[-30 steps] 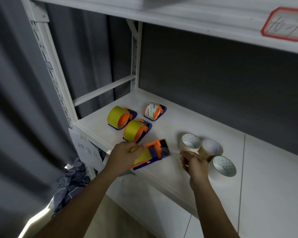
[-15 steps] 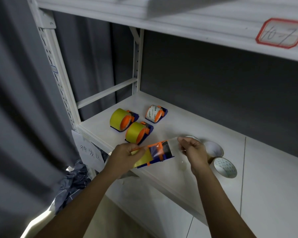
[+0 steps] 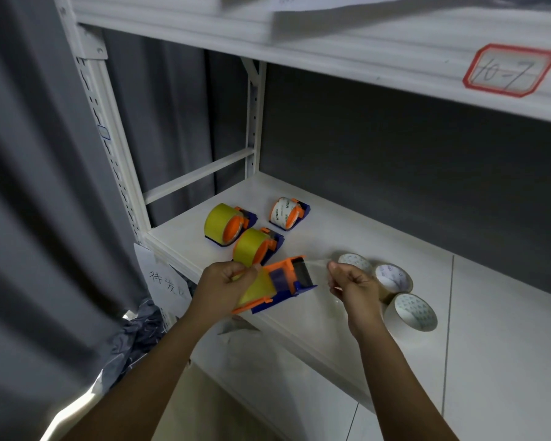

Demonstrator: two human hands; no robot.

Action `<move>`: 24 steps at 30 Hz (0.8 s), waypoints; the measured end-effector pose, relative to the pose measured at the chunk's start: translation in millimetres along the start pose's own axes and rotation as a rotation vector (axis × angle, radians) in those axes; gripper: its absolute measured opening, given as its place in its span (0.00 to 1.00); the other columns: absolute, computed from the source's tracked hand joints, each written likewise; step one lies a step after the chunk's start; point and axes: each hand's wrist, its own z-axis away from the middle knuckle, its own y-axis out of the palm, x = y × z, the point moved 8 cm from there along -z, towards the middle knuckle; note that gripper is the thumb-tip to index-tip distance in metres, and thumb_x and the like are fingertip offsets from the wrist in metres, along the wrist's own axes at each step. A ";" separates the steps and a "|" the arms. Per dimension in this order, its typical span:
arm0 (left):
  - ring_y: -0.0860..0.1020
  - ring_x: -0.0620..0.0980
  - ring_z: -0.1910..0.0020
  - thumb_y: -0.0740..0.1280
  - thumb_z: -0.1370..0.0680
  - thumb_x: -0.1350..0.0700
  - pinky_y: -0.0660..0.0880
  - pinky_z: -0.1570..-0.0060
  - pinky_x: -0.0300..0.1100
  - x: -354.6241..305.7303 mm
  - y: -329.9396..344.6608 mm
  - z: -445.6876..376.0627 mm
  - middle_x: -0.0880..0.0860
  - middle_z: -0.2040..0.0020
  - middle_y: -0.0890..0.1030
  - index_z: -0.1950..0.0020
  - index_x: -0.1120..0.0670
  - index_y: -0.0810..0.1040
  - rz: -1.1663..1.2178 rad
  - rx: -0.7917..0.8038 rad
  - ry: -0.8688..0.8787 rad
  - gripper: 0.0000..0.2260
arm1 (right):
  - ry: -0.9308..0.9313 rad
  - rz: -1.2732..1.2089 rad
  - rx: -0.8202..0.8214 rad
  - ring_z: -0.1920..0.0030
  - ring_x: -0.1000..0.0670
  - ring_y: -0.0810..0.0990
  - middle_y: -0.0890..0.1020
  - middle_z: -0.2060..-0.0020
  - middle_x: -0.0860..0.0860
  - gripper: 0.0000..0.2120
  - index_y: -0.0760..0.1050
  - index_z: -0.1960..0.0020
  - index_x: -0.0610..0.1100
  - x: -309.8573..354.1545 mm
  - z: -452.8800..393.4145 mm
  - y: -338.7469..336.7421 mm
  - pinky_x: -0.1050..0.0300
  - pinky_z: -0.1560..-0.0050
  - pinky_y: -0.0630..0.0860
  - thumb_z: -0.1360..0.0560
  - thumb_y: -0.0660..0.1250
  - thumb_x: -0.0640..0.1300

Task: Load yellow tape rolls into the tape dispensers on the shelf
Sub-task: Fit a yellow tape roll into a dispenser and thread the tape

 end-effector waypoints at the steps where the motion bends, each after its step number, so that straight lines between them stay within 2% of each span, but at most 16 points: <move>1: 0.70 0.54 0.67 0.67 0.24 0.50 0.67 0.65 0.44 -0.8 0.0 0.5 0.70 0.67 0.71 0.62 0.71 0.75 0.012 0.007 0.001 0.22 | 0.039 -0.027 0.020 0.65 0.54 0.77 0.81 0.69 0.52 0.07 0.80 0.62 0.45 -1.9 -0.3 1.0 0.63 0.63 0.78 0.26 0.68 0.41; 4: 0.68 0.54 0.67 0.66 0.23 0.52 0.65 0.64 0.46 -2.9 2.1 3.8 0.68 0.69 0.68 0.65 0.71 0.71 0.066 0.049 -0.005 0.22 | 0.219 -0.152 0.129 0.58 0.49 0.83 0.84 0.58 0.46 0.04 0.78 0.56 0.41 -9.2 0.7 11.1 0.60 0.62 0.81 0.24 0.65 0.40; 7: 0.68 0.55 0.66 0.65 0.23 0.52 0.65 0.63 0.47 -1.9 5.3 5.7 0.64 0.69 0.68 0.67 0.69 0.69 0.117 0.110 -0.048 0.21 | 0.314 -0.271 0.202 0.60 0.47 0.85 0.85 0.60 0.44 0.03 0.74 0.53 0.40 -7.1 3.5 18.8 0.57 0.63 0.82 0.22 0.63 0.39; 12: 0.71 0.53 0.62 0.63 0.22 0.53 0.67 0.59 0.45 5.8 8.5 7.0 0.58 0.63 0.72 0.62 0.63 0.74 0.124 0.226 -0.161 0.15 | 0.242 -0.080 0.260 0.60 0.47 0.85 0.86 0.60 0.43 0.05 0.73 0.52 0.41 10.7 0.0 22.3 0.58 0.64 0.81 0.20 0.60 0.41; 16: 0.73 0.53 0.60 0.62 0.21 0.56 0.69 0.60 0.44 4.9 4.7 2.4 0.60 0.62 0.73 0.58 0.69 0.74 0.041 0.139 -0.142 0.15 | 0.153 0.020 0.224 0.64 0.50 0.85 0.85 0.65 0.47 0.08 0.72 0.53 0.41 25.6 0.7 27.5 0.61 0.66 0.80 0.19 0.56 0.40; 20: 0.74 0.53 0.60 0.62 0.21 0.56 0.70 0.59 0.45 2.4 -1.4 -0.3 0.63 0.61 0.75 0.58 0.68 0.75 0.048 0.061 -0.126 0.14 | 0.147 -0.038 0.185 0.67 0.51 0.84 0.85 0.68 0.48 0.08 0.70 0.52 0.42 30.9 4.0 30.7 0.62 0.69 0.79 0.18 0.53 0.39; 24: 0.76 0.52 0.61 0.69 0.28 0.45 0.73 0.58 0.47 -0.1 -0.2 0.3 0.60 0.63 0.76 0.60 0.64 0.76 0.110 0.092 -0.170 0.20 | 0.141 -0.074 0.188 0.68 0.52 0.84 0.84 0.70 0.50 0.07 0.69 0.51 0.42 35.2 4.8 31.2 0.63 0.70 0.78 0.18 0.53 0.40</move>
